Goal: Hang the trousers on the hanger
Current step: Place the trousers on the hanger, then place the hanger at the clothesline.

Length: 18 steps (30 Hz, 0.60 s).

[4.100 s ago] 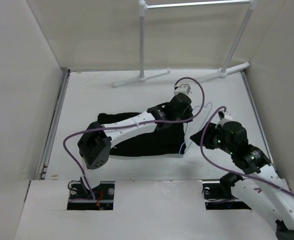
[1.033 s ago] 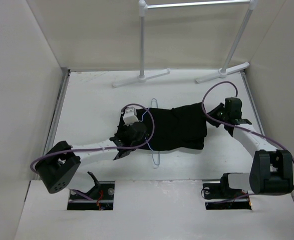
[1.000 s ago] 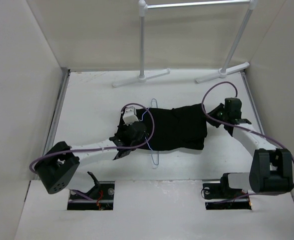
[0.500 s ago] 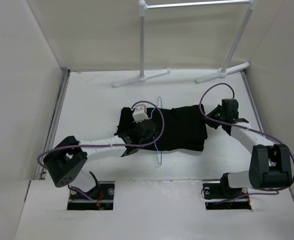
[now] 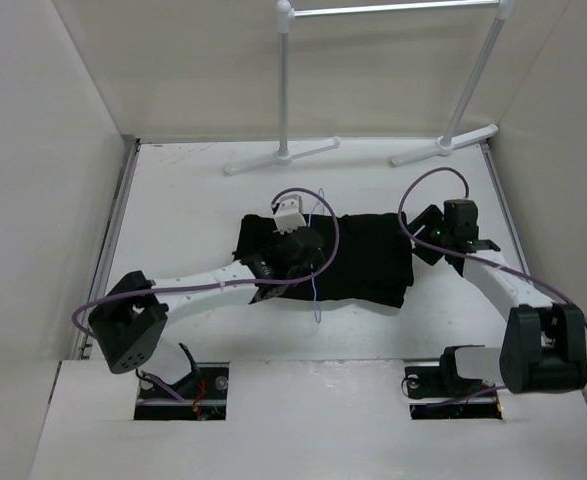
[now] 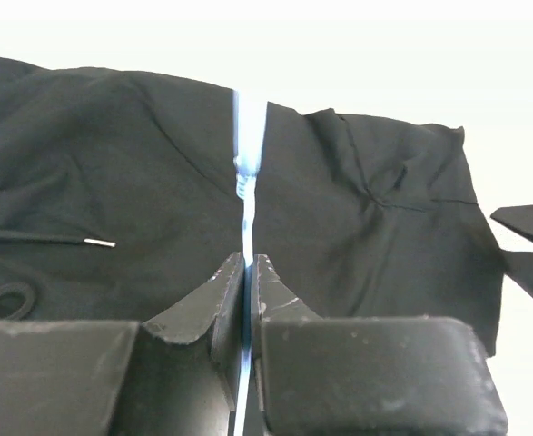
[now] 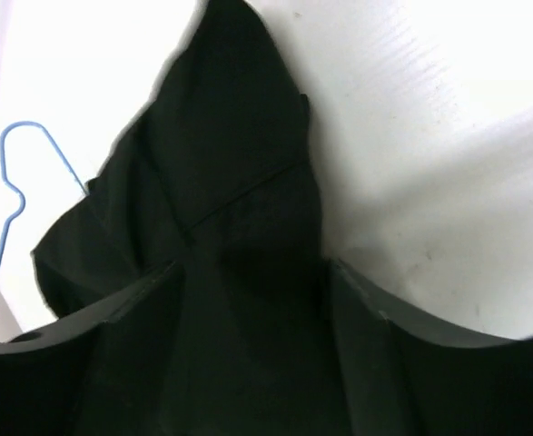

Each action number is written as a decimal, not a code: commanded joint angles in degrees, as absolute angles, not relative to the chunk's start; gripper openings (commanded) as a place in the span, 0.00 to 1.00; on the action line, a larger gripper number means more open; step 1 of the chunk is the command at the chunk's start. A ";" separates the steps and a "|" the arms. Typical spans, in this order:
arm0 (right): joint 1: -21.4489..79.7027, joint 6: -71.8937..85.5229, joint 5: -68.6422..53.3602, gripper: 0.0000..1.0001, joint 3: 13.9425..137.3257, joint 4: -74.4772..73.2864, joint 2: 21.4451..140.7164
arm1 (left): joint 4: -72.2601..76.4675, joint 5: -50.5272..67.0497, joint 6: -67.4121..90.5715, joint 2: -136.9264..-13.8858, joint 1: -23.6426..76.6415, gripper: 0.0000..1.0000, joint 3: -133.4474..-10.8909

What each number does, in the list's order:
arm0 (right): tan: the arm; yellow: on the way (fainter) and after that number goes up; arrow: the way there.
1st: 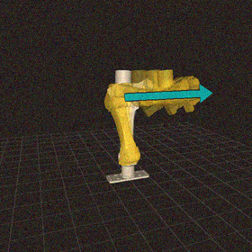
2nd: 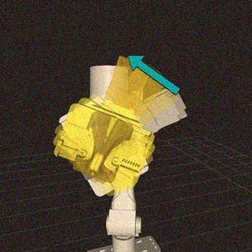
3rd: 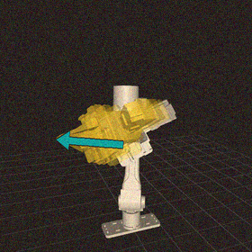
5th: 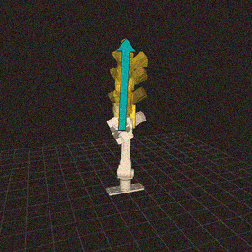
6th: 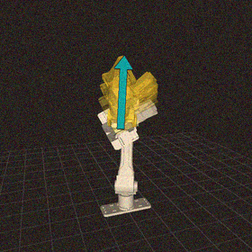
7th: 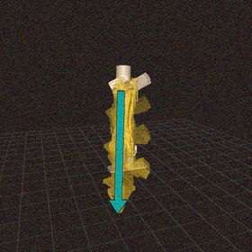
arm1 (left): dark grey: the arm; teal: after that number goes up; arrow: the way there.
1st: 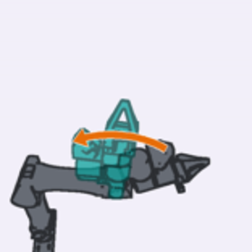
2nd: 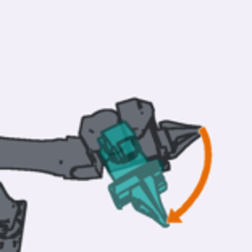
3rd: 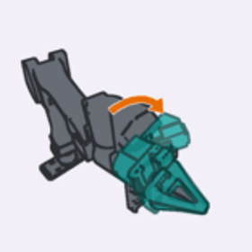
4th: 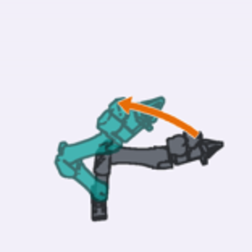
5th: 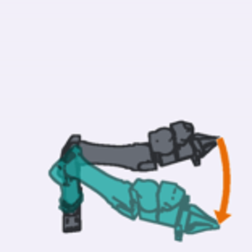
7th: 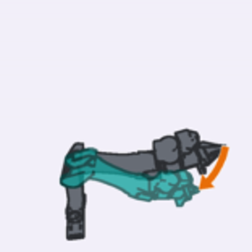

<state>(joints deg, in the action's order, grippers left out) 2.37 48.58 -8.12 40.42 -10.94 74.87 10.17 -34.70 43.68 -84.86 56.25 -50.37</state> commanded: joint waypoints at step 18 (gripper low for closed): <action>27.79 41.22 -12.83 0.69 63.44 -24.36 37.35 | -27.77 -32.44 31.29 -79.80 63.59 0.02 -101.67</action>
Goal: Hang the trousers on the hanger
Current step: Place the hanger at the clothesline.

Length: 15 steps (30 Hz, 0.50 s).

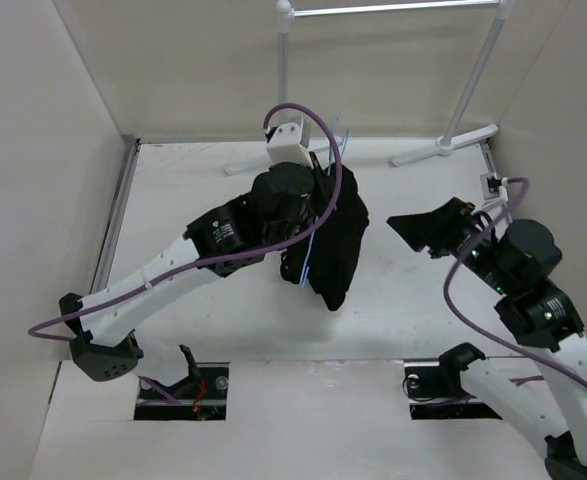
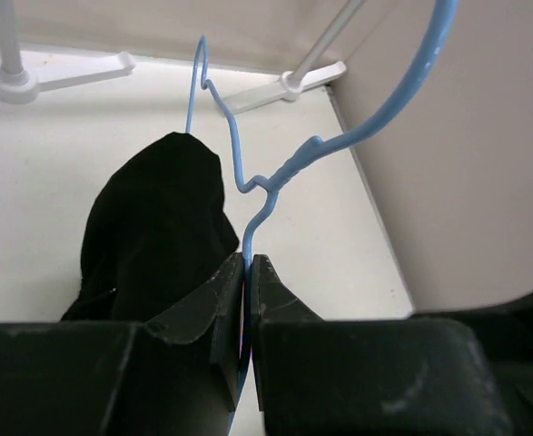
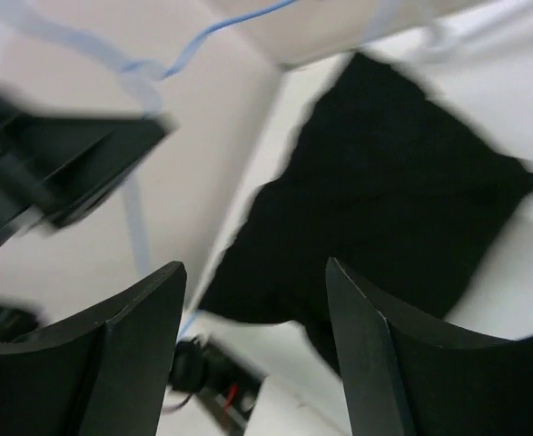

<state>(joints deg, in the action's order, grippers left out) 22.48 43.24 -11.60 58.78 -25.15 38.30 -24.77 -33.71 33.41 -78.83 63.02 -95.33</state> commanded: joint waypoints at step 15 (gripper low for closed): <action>49.00 35.33 -6.33 0.76 62.76 -8.36 53.69 | -25.75 -29.44 31.46 -84.02 64.82 0.02 -107.58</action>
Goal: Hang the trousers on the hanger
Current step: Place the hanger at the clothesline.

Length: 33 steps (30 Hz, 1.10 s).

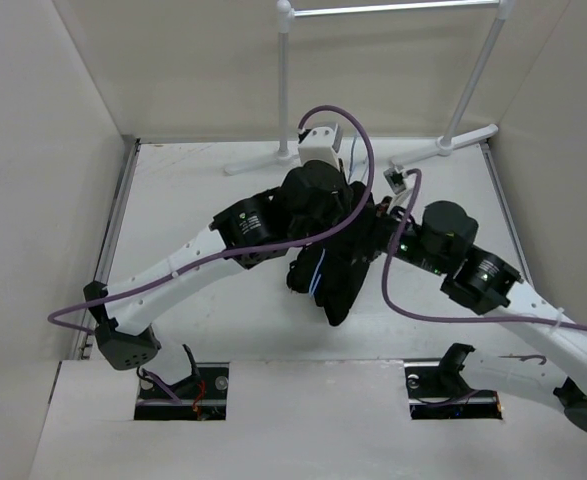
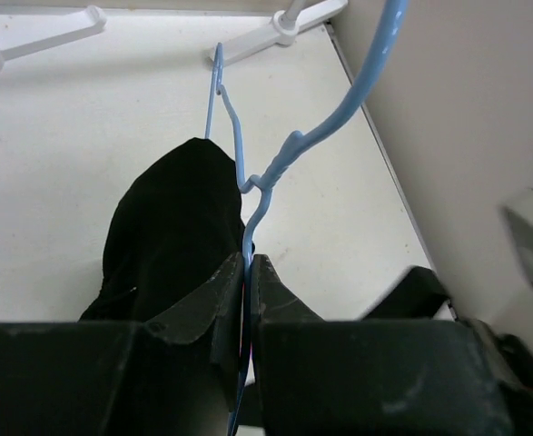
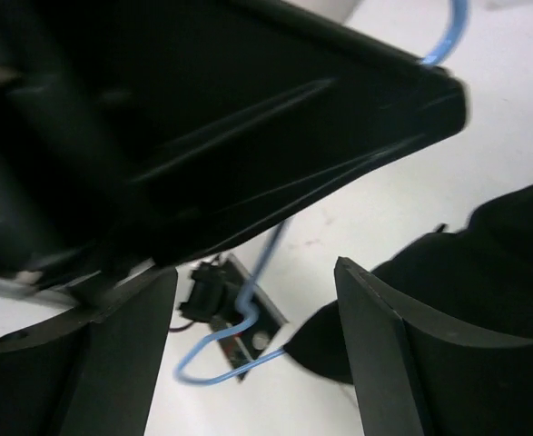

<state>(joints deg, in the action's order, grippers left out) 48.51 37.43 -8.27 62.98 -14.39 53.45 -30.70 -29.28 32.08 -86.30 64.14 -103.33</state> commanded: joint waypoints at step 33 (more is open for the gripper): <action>32.14 43.07 -17.39 0.04 71.34 0.97 63.53 | -23.55 -33.83 31.46 -61.89 50.59 1.00 -87.29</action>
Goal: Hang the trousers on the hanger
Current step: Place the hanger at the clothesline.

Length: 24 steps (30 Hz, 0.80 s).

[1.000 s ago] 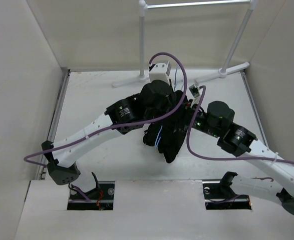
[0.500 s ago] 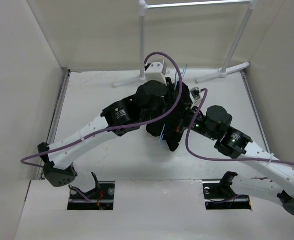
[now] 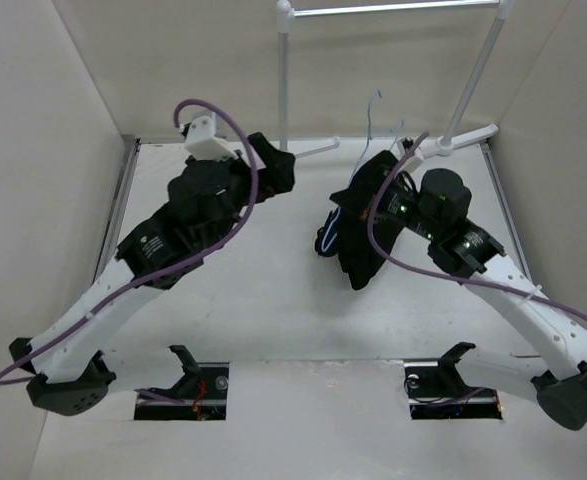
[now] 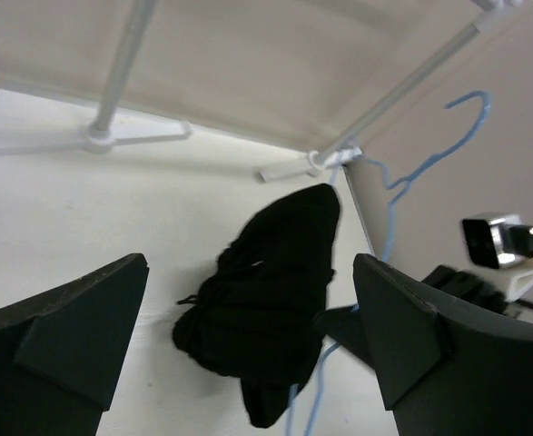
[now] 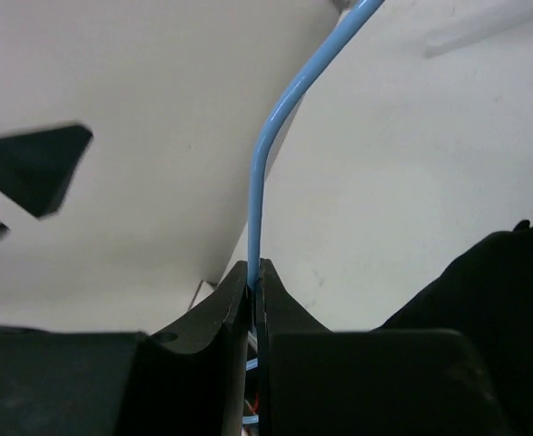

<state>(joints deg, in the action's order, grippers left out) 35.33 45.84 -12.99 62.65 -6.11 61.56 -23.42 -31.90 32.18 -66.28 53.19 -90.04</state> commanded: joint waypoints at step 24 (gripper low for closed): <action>12.17 45.88 -27.15 0.03 132.00 -13.62 113.19 | -29.80 -18.20 39.20 -47.99 29.75 1.00 -55.02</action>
<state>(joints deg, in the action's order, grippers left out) 13.17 45.87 -25.08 125.64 -17.93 113.89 -31.14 -20.49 38.54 -49.23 31.11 -55.48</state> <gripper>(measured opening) 0.098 0.997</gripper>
